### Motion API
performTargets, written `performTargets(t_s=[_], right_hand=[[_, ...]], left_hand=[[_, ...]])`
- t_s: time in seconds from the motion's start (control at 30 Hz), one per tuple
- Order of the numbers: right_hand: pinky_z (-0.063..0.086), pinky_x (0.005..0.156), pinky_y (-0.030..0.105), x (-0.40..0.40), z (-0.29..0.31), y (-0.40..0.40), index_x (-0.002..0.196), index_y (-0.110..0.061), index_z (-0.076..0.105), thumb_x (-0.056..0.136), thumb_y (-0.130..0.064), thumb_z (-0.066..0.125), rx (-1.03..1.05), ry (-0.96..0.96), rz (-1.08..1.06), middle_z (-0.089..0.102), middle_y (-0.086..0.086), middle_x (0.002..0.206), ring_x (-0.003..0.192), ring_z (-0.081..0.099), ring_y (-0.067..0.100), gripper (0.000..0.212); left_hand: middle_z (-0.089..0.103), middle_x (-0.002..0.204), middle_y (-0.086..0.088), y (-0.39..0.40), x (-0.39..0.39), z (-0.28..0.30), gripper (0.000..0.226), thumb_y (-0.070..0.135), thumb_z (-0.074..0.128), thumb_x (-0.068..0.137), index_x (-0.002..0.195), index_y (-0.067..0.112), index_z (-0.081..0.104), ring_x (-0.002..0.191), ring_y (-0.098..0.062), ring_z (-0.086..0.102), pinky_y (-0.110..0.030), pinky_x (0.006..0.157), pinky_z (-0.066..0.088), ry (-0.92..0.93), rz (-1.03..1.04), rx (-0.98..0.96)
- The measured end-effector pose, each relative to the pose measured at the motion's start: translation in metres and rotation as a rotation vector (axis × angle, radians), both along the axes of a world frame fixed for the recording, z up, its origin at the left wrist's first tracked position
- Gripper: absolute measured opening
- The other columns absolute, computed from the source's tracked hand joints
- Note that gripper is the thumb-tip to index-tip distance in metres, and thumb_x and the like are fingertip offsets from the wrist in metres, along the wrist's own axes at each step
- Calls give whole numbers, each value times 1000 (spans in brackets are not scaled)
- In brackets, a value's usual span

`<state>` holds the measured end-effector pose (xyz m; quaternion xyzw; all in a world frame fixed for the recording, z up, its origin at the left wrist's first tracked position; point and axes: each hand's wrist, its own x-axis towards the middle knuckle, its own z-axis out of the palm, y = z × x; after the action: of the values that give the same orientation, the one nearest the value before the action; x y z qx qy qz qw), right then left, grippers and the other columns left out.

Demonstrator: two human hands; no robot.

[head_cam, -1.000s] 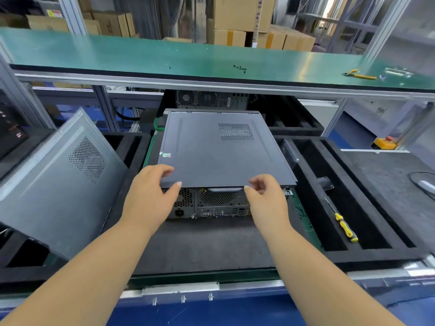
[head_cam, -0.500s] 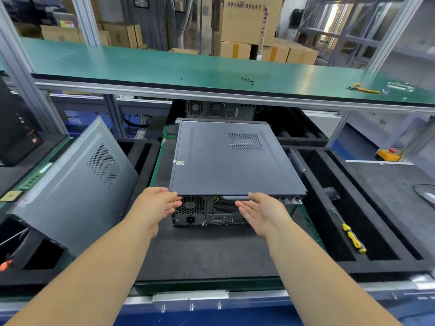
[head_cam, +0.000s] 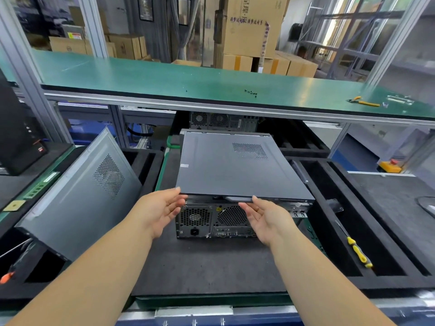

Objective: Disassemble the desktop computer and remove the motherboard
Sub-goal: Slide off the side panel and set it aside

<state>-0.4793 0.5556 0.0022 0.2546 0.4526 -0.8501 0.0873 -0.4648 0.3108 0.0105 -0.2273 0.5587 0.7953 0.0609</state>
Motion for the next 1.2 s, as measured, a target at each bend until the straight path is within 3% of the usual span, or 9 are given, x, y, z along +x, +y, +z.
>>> performTargets(t_s=[0.13, 0.2, 0.33, 0.4, 0.63, 0.9, 1.0, 1.1, 1.2], right_hand=[[50, 48, 21, -5, 8, -2, 113, -9, 59, 88, -21, 71, -61, 77, -12, 64, 13, 110, 79, 74, 27, 30], [45, 44, 20, -9, 11, -4, 107, -11, 62, 88, -23, 71, -87, 90, 1, 70, 9, 101, 69, 72, 22, 25], [37, 44, 18, -18, 14, -5, 92, -13, 62, 90, -15, 64, -108, 126, 21, 70, 2, 73, 55, 60, 13, 4], [36, 45, 18, -20, 16, -4, 86, -12, 60, 91, -11, 62, -120, 131, 27, 67, 1, 67, 53, 56, 11, 5], [38, 44, 15, -15, 23, 1, 78, -10, 60, 89, -4, 59, -146, 156, -4, 63, 0, 64, 54, 49, 10, 13], [42, 42, 17, 4, 36, 28, 71, -12, 58, 87, 1, 54, -79, 247, -179, 63, -2, 61, 50, 60, 8, 21], [50, 51, 19, 11, 43, 53, 73, -14, 58, 88, -3, 55, -52, 287, -241, 65, -2, 66, 59, 64, 10, 19], [56, 79, 31, 19, 52, 86, 92, -14, 65, 92, -16, 61, -68, 350, -281, 73, 4, 92, 85, 70, 19, 5], [58, 85, 34, 24, 60, 127, 97, -8, 65, 91, -7, 59, -95, 368, -314, 74, 8, 94, 86, 71, 21, 8]], left_hand=[[71, 70, 2, 2, -12, 9, 16, 17, 66, 89, 104, 11, 64, 61, -6, 65, -19, 54, 53, 38, -5, 41], [70, 65, 2, 3, -17, 12, 13, 12, 64, 90, 103, 12, 63, 57, -6, 63, -18, 50, 52, 53, 13, 55], [69, 62, 3, 4, -21, 14, 9, 9, 63, 90, 99, 11, 63, 51, -3, 61, -17, 47, 50, 87, 10, 78], [70, 63, 2, 4, -21, 14, 8, 9, 64, 89, 98, 11, 64, 52, -3, 60, -16, 47, 50, 102, 11, 74], [70, 67, 3, 4, -14, 9, 13, 7, 64, 89, 102, 11, 62, 54, -4, 61, -16, 49, 51, 144, -6, 95], [69, 75, 10, 32, -5, 14, 16, 9, 57, 94, 98, 17, 71, 61, -2, 59, -14, 58, 52, 253, -164, 20], [69, 74, 11, 57, -6, 20, 18, 8, 56, 95, 96, 16, 71, 62, -1, 58, -12, 58, 51, 259, -233, 43], [70, 74, 11, 89, -8, 25, 20, 6, 55, 94, 92, 17, 71, 59, 0, 57, -10, 54, 50, 251, -287, 97], [71, 77, 8, 127, -10, 28, 20, 6, 55, 94, 93, 16, 72, 59, 0, 59, -11, 53, 50, 259, -330, 122]])
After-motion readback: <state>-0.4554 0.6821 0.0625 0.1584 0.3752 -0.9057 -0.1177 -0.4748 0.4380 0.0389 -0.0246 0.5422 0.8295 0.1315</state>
